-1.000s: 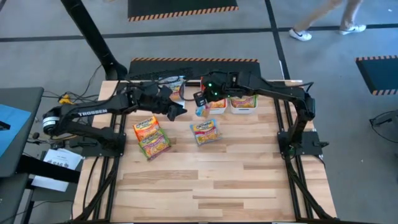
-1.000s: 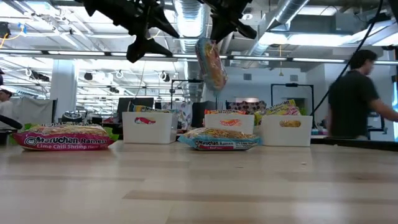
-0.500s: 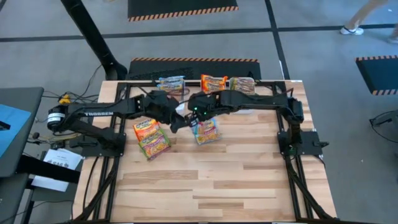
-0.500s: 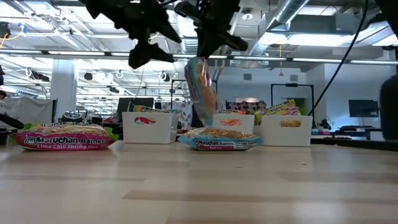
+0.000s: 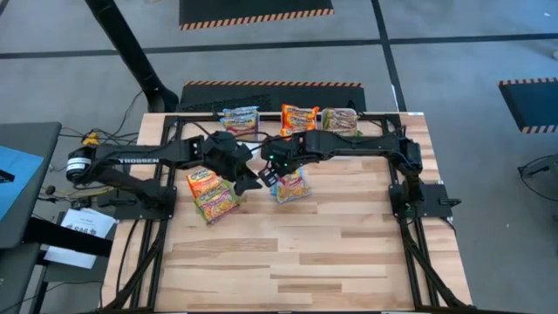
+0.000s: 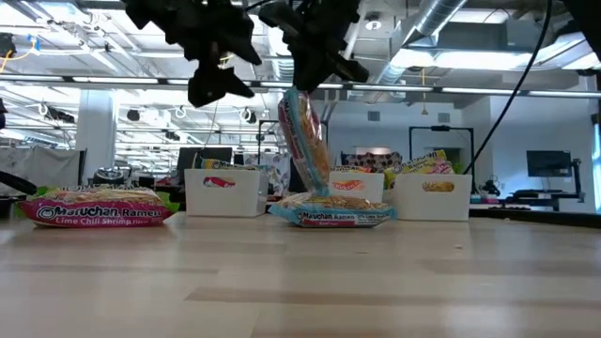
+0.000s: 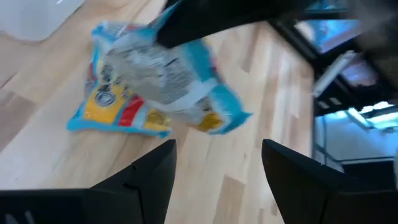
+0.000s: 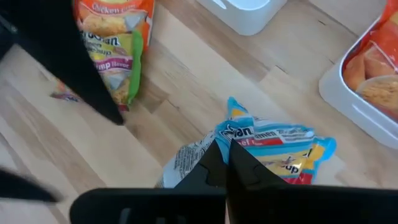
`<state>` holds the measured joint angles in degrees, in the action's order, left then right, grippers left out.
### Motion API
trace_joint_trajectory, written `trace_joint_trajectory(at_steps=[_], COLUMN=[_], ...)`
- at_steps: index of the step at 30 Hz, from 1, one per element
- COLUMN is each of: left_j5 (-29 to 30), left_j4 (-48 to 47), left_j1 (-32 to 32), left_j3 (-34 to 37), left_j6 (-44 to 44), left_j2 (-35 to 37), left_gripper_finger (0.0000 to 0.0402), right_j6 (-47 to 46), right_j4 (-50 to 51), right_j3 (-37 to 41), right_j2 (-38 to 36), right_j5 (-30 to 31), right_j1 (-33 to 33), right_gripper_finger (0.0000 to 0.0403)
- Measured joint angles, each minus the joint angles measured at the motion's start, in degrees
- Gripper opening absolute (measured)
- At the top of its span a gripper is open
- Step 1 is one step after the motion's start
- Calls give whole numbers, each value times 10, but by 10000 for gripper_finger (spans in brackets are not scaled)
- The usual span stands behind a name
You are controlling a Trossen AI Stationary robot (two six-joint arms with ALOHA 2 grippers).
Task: Sort Maruchan noodles
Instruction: Put the blue noodle pack into the left white bin
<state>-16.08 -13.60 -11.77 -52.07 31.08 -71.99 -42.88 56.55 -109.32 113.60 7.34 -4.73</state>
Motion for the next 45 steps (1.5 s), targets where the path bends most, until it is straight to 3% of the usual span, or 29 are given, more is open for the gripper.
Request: trace_joint_trajectory(at_steps=[13,26,33,45], left_j5=[-16,-16,-16,-32], left_j4=[-21,-54,-55,-75], left_j1=[-60,-63,-69,-68], left_j3=[0,0,0,0], left_j6=[1,0,2,0], left_j2=[51,49,49,49], left_gripper_finger=[222,222,222,222], right_j6=[54,79,89,97], right_j4=[12,28,12,-19], right_j3=[0,1,0,0], right_j2=[-2,41,39,39], right_j5=[-17,-64,-67,-101], right_j1=[-5,-22,-21,-22], right_gripper_finger=[6,7,40,50])
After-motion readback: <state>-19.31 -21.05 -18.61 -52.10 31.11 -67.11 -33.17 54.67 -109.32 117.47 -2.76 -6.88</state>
